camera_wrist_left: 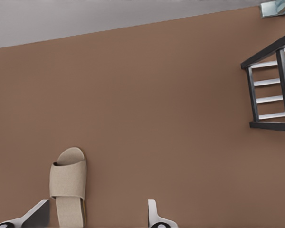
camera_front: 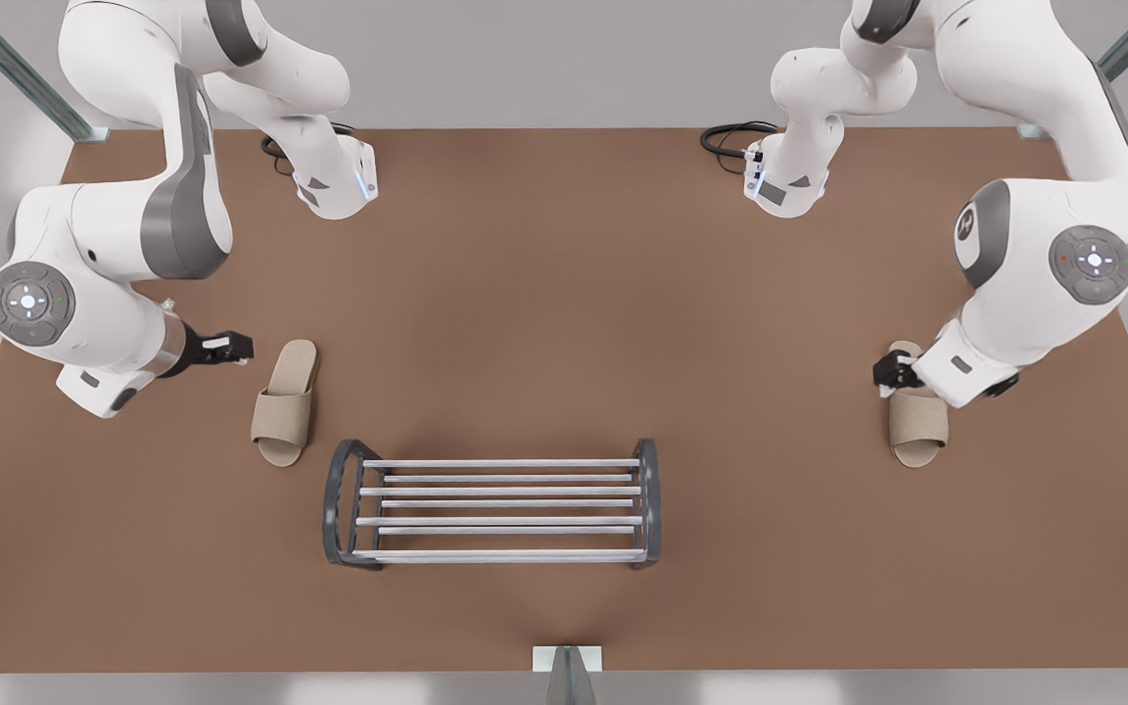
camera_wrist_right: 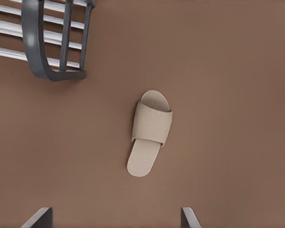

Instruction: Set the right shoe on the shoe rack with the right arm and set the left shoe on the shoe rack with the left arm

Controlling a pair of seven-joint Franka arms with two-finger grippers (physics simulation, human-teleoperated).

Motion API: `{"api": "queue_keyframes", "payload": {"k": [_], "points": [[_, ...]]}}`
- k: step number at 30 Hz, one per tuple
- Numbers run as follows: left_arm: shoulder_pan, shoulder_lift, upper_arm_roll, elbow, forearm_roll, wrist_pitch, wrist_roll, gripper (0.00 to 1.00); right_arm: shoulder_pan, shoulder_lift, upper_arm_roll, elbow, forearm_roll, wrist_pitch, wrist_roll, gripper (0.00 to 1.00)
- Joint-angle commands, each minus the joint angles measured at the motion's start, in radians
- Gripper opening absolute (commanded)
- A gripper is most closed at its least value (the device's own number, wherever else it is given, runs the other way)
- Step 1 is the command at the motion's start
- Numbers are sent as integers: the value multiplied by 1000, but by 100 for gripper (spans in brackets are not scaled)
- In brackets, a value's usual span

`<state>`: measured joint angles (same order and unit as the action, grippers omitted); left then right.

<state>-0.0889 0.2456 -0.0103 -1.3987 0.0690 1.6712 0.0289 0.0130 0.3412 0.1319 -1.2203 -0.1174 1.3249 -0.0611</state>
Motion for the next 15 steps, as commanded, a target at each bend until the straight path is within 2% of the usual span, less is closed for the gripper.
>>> {"api": "queue_keyframes", "payload": {"k": [1, 7, 9, 11, 12, 13, 15], "points": [[0, -3, 0, -2, 0, 21, 23, 100, -2, -2, 0, -24, -2, 16, -10, 100], [1, -3, -2, -3, 0, 19, 23, 100, 12, 27, 2, -77, 24, 25, 12, 100], [3, 1, -10, -5, 0, 13, 23, 100, -2, -21, 2, -255, 18, 192, 27, 100], [3, 4, -10, -19, 0, 10, 22, 100, -38, -212, 2, -604, 25, 559, 26, 100], [3, 11, -10, -25, 0, 10, 20, 100, -44, -243, 2, -666, 25, 643, 26, 100], [17, 12, -10, -25, 2, 10, 20, 100, -68, -310, 2, -801, 25, 809, 23, 100], [-2, 29, -10, -29, 8, -8, 0, 100, -73, -337, 2, -878, 25, 985, 21, 100]]}}
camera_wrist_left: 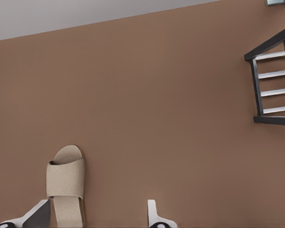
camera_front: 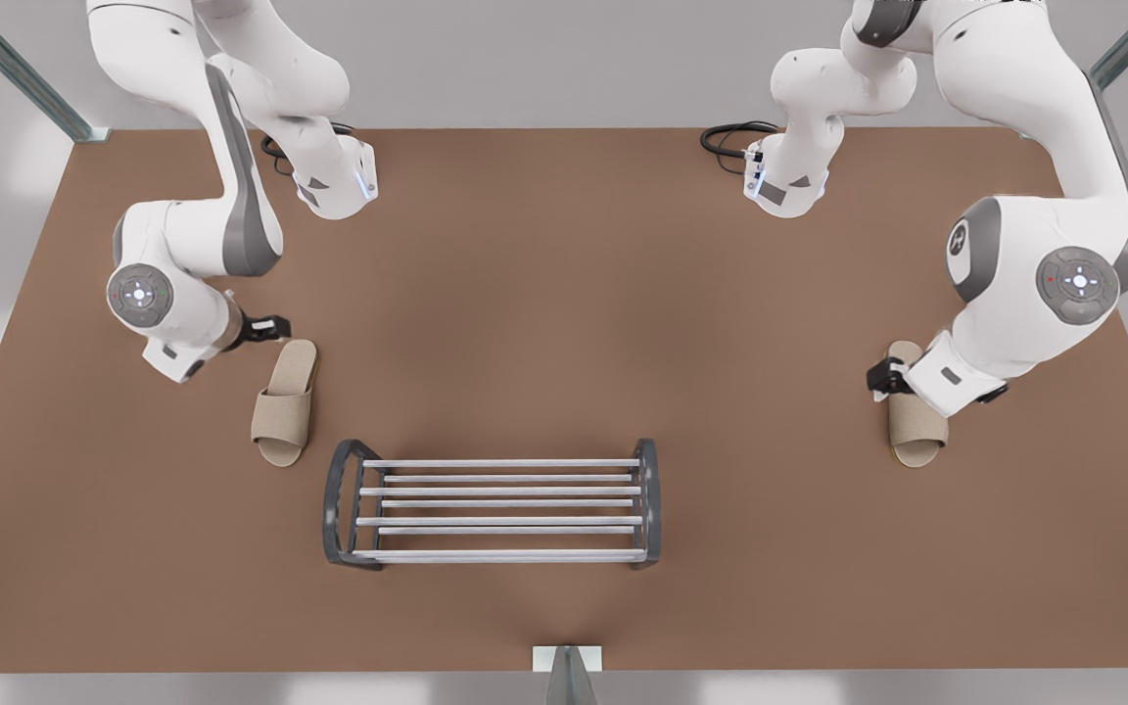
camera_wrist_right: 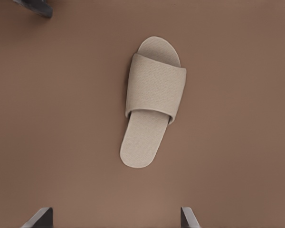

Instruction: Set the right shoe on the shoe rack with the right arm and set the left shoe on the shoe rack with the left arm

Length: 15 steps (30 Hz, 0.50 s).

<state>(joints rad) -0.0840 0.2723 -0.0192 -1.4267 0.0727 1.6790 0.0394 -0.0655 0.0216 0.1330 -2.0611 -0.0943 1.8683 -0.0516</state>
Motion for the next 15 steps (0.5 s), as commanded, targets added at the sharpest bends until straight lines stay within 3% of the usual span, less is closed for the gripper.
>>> {"api": "queue_keyframes", "payload": {"k": [1, 4, 5, 7, 9, 12, 13, 15], "points": [[-63, 10, 1, -1, 64, -54, -90, 100, -5, -19, 0, -89, 2, 549, 10, 100], [-483, 143, 1, -3, 482, -263, -778, 100, -59, -9, 0, -183, 5, 756, -189, 100], [-542, 180, 1, -3, 560, -297, -858, 100, -74, -9, 0, -244, 7, 866, -201, 100], [-619, 309, 1, -8, 922, -429, -880, 100, -129, -8, 2, -277, 91, 887, -341, 100], [-583, 331, 2, -147, 1147, -377, -891, 100, -135, -15, 2, -310, 126, 908, -356, 100], [-494, 147, 8, -588, 1219, -173, -1334, 100, -181, -6, 2, -327, 139, 916, -418, 100], [-468, 98, 13, -719, 1216, 44, -1460, 100, -183, -2, 0, -346, 171, 916, -424, 100], [-454, 61, 155, -799, 1236, 652, -1741, 100, -209, 15, 2, -392, 205, 933, -438, 100]]}}
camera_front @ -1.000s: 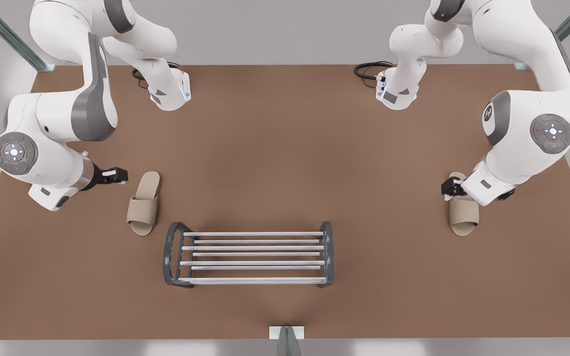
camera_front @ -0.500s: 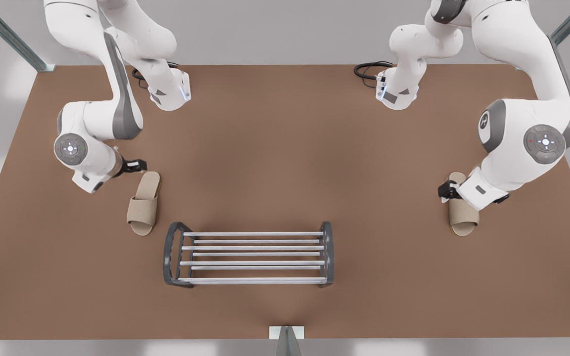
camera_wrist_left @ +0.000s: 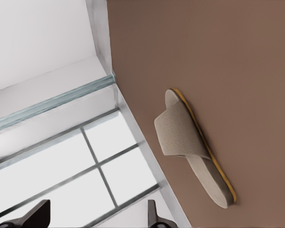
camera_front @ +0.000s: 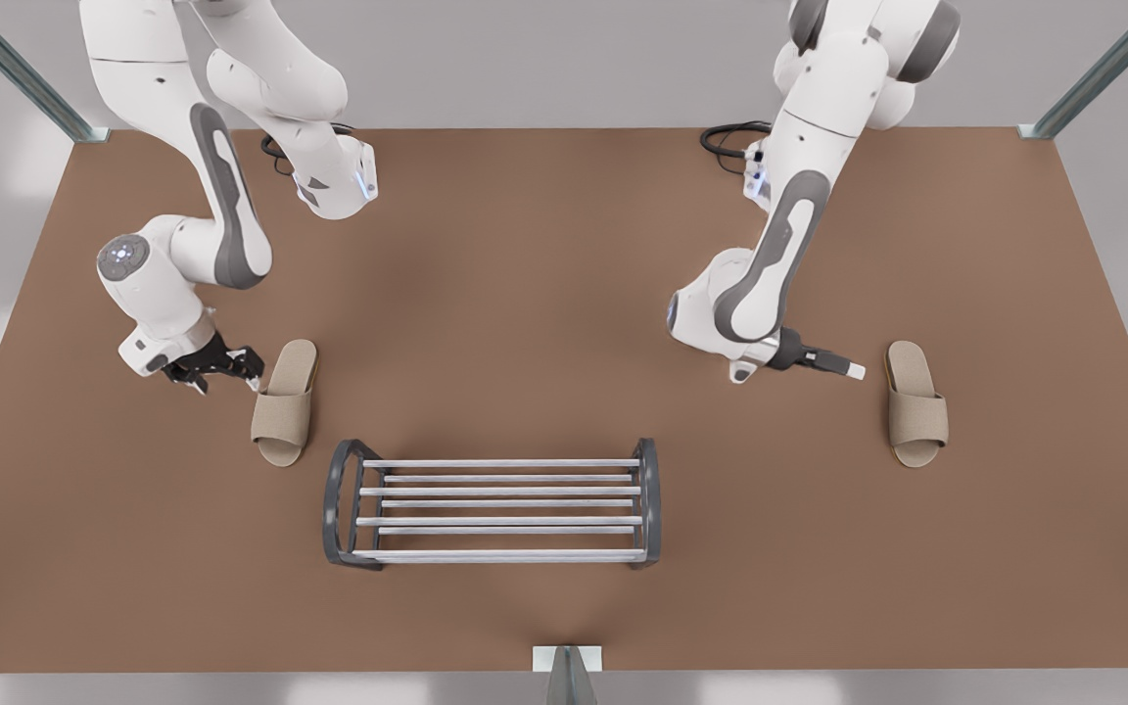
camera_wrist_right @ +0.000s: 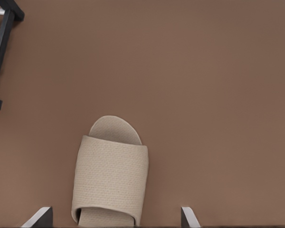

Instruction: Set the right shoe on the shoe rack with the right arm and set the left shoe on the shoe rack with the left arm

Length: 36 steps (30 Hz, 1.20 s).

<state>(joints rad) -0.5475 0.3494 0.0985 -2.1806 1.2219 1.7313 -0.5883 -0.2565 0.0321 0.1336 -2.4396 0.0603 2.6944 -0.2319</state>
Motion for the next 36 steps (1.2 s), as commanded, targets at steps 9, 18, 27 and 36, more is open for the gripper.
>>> {"api": "queue_keyframes", "payload": {"k": [9, 18, 27, 36], "points": [[3, -133, 326, -168, 446, 870, -2693, 100, -629, 227, 440, 73, 47, 88, -630, 100], [9, -17, 434, -252, 525, 826, -2745, 100, -815, 155, 670, 5, 58, 25, -612, 100], [18, 43, 489, -251, 1033, 861, -2740, 100, -926, 134, 890, -65, 64, 30, -388, 100], [52, 103, 492, -231, 1094, 849, -2743, 100, -931, 170, 888, -78, 53, 119, -359, 100]]}}
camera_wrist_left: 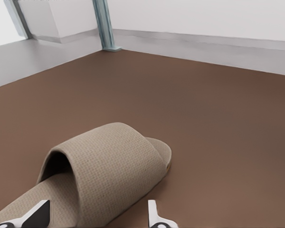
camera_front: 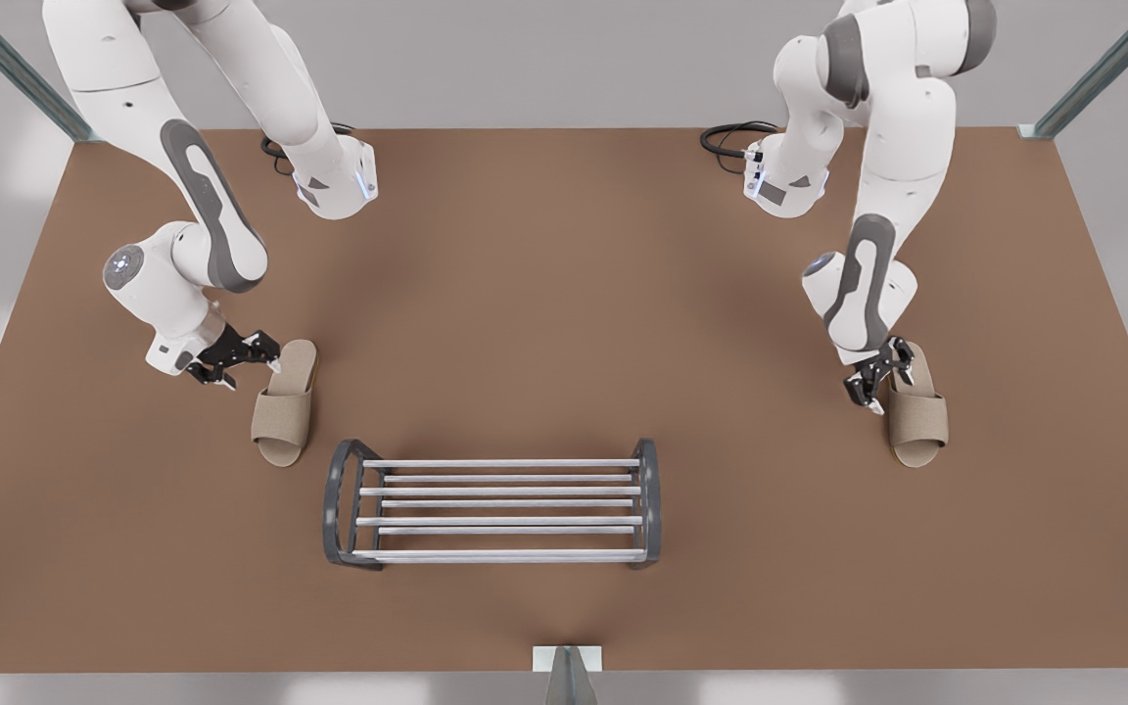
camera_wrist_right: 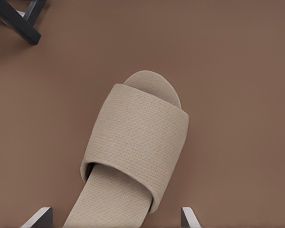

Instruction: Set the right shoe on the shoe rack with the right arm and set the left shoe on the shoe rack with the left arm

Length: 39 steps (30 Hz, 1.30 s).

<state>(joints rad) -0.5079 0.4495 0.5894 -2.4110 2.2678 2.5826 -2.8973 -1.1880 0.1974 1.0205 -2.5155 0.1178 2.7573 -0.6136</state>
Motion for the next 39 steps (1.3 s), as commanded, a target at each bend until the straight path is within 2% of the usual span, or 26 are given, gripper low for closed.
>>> {"api": "queue_keyframes", "payload": {"k": [1, 3, 8, 13, 18, 21, 34, 37, 39], "points": [[12, 3, 1, 7, 52, -2, -434, 100, -2, 25, 0, -2, -9, 91, 9, 100], [16, 3, 1, 9, 58, -2, -434, 100, -10, 50, -2, -26, -21, 179, 6, 100], [16, 49, -2, 53, 61, -2, -434, 100, -16, 131, -14, -12, -53, 257, 5, 100], [14, 95, -2, 98, 70, -1, -436, 100, -18, 155, -54, 4, -110, 257, 5, 100], [14, 106, -2, 113, 76, 2, -435, 100, -119, 157, -54, -8, -199, 257, 5, 100], [16, 106, -2, 113, 87, 7, -438, 75, -125, 157, -54, -16, -218, 255, 5, 100], [31, 153, -2, 179, 88, 33, -438, 73, -107, 154, -53, -60, -222, 255, 28, 100], [43, 161, -2, 191, 90, 34, -438, 57, -61, 157, -54, -57, -214, 255, 64, 100], [43, 161, -2, 193, 90, 34, -438, 51, -45, 157, -54, -55, -207, 257, 64, 100]]}}
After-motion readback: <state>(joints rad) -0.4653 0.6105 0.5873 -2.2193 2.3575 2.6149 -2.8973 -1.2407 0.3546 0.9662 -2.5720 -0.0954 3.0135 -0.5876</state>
